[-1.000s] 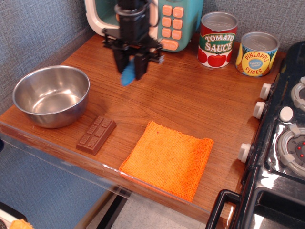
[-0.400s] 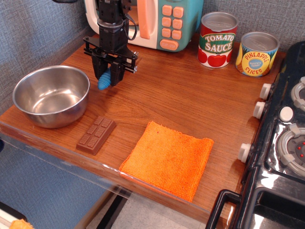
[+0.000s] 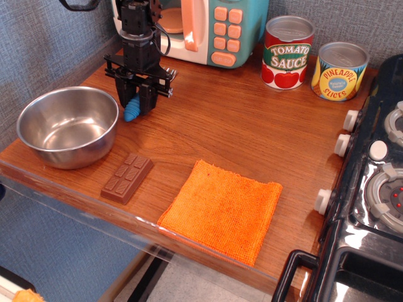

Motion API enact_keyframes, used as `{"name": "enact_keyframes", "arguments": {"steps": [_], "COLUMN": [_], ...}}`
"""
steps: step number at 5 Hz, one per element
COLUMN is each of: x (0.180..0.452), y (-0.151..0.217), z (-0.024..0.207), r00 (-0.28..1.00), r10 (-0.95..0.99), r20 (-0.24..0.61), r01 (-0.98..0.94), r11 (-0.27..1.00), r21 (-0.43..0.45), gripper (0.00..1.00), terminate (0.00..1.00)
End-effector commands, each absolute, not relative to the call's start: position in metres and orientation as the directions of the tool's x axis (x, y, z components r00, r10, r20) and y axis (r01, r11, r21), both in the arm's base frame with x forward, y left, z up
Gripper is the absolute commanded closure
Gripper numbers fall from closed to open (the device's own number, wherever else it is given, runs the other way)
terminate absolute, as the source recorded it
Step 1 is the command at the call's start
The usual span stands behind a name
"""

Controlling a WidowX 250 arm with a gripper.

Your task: Place the fork in front of the microwave.

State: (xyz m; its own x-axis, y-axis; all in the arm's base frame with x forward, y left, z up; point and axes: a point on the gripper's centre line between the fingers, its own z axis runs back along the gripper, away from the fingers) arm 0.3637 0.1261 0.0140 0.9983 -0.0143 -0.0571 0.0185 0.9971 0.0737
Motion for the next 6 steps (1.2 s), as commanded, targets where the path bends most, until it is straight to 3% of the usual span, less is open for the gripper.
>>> {"name": "enact_keyframes", "arguments": {"steps": [1, 2, 3, 4, 5, 6], "x": [0.366, 0.366, 0.365, 0.365, 0.362, 0.359], "y": [0.124, 0.116, 0.102, 0.087, 0.071, 0.063], "z": [0.058, 0.087, 0.117, 0.131, 0.134, 0.133], "r00": [0.983, 0.943, 0.916, 0.918, 0.944, 0.964], "r10": [-0.147, -0.211, -0.210, -0.187, -0.132, -0.075], "r20": [0.112, 0.256, 0.343, 0.350, 0.301, 0.254], "r01": [0.145, 0.218, 0.224, 0.185, 0.103, 0.052], "r11": [0.989, 0.976, 0.975, 0.982, 0.989, 0.994], "r21": [0.018, 0.001, -0.002, 0.039, 0.110, 0.094], "gripper": [0.00, 0.00, 0.00, 0.00, 0.00, 0.00], "terminate": [0.00, 0.00, 0.00, 0.00, 0.00, 0.00]}}
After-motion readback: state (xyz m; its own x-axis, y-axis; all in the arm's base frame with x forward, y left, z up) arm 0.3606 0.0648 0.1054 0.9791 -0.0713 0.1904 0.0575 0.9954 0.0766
